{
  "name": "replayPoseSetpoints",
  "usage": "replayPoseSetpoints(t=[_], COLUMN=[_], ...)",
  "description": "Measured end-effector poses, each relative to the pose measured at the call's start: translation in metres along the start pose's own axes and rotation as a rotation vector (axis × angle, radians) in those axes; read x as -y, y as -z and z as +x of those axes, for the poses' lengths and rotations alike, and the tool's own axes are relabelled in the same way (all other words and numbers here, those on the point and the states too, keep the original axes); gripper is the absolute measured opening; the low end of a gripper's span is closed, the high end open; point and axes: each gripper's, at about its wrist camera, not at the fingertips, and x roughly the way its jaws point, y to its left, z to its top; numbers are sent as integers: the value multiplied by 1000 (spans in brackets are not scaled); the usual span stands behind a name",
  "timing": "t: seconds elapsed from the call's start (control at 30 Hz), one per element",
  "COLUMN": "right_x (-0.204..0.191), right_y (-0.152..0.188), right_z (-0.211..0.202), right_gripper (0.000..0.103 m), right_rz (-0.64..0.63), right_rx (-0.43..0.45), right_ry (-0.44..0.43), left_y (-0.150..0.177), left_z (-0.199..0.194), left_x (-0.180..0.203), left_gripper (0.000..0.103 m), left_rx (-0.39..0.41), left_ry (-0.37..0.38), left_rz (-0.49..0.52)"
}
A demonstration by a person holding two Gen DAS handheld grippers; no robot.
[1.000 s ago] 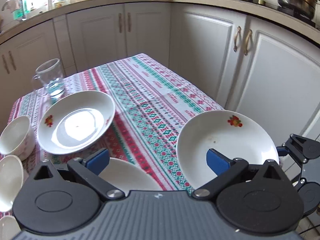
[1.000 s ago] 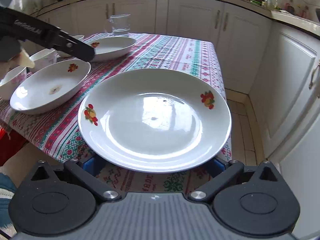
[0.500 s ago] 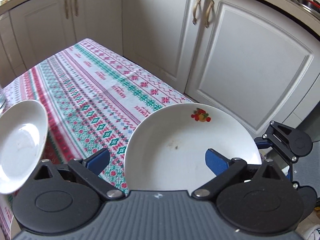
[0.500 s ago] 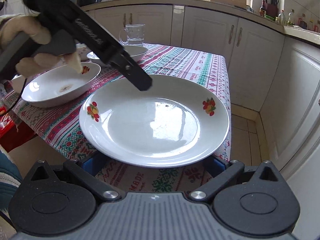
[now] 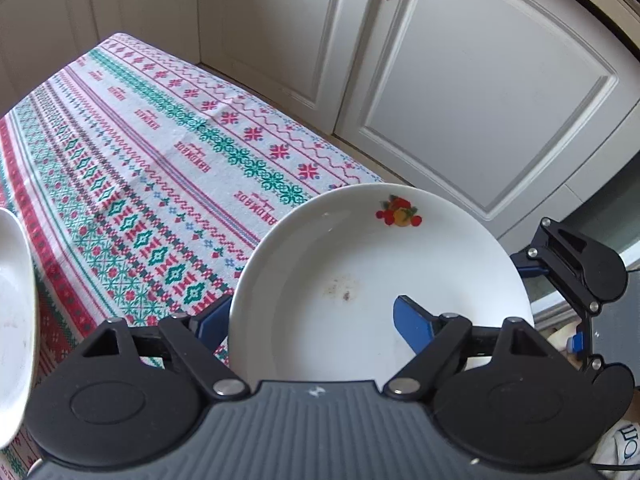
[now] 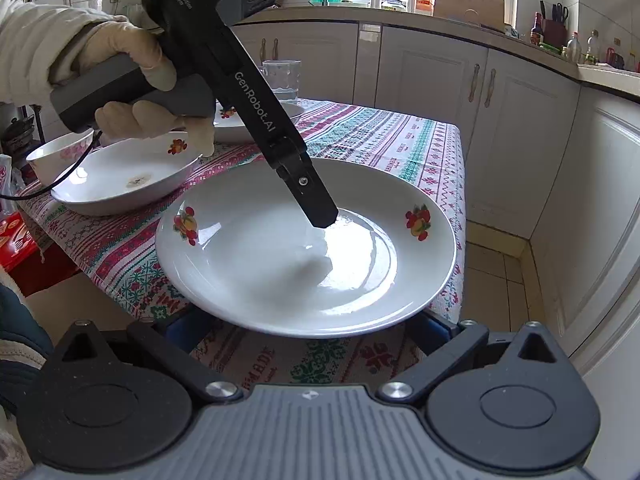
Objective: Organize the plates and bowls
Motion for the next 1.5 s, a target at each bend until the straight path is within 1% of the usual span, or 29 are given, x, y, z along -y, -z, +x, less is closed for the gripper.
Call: replayPoseSetpoints(t=[0.2,0.43,0.67,0.83,1.03,1.27,1.5], right_x=[3,1,1,7,16,30,39], right_y=[-4,-6,-16,-34,-54,-66,-68], right_z=[3,4,7,13,32,57,71], right_gripper=[103,103,103,103,103,103,103], right_rz=[-10,-8,-31,-57,-96,-99,-91], right_rx=[-12,-32,-56,-68,-78,-98,-115], right_ry=[-9,-4,1,-20,-35,-59,-65], left_y=[-2,-3,-6,-12,-21,-28,-35], left_z=[6,8,-5,-13,-17,-11,0], left_x=[-2,-4,-9,-21,-41,-64,-73], left_gripper=[83,82,82,82,82,82,82], left_rx=[-30,-29,10,43,77,96,105], left_ry=[19,34,43,24,4,-3,-1], left_rz=[14,7,-9,-27,-56,-83,-92])
